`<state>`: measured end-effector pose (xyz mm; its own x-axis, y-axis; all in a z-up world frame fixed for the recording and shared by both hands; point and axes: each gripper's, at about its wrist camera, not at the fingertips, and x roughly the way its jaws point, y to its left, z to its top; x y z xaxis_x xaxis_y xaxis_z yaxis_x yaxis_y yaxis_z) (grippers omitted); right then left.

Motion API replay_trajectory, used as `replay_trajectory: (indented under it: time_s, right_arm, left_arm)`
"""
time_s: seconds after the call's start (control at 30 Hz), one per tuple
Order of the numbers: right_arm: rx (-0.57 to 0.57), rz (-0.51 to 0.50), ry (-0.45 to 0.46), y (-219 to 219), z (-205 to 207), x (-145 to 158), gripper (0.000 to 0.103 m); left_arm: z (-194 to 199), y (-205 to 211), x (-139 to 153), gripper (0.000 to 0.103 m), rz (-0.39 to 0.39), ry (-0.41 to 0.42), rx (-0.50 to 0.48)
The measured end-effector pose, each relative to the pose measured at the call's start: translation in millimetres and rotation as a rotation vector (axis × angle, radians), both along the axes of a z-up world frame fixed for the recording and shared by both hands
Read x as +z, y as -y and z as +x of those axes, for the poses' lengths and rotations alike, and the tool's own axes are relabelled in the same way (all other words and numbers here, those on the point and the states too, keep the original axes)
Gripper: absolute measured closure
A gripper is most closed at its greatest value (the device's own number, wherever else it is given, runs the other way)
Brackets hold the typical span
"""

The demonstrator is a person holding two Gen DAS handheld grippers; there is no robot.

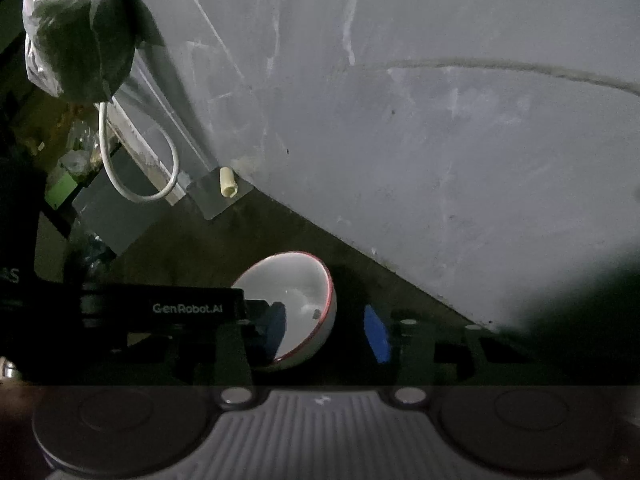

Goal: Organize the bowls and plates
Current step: 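Close both tools on the small white bowl rim, then lift the small white bowl with both tools and carry it over the stacked bowls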

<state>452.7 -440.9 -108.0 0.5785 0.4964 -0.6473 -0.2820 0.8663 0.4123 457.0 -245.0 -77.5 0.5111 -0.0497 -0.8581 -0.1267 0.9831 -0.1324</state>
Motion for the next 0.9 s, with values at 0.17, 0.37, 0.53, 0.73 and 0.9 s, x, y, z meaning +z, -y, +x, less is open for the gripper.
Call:
replay_trajectory:
  time_s: [0.17, 0.37, 0.53, 0.73, 0.9]
  right_arm:
    - [0.011, -0.015, -0.027, -0.4, 3.3, -4.6, 0.067]
    - [0.061, -0.018, -0.043, -5.5, 9.4, -1.4, 0.083]
    - [0.09, -0.008, -0.089, 0.4, 7.5, 1.1, 0.087]
    - [0.158, -0.015, -0.088, 15.5, -20.2, 15.9, 0.088]
    - [0.246, -0.012, -0.081, 29.4, -46.9, 35.4, 0.088]
  left_arm:
    - [0.6, -2.0, -2.1, 0.075, -0.068, 0.011, 0.002]
    - [-6.3, 4.9, -2.4, 0.092, -0.114, 0.02, -0.002]
    - [-24.8, 5.3, 1.8, 0.093, -0.145, 0.024, 0.026]
    - [-65.0, 8.0, 15.4, 0.093, -0.202, 0.058, 0.059]
    - [-108.1, 8.9, 34.3, 0.093, -0.241, 0.101, 0.095]
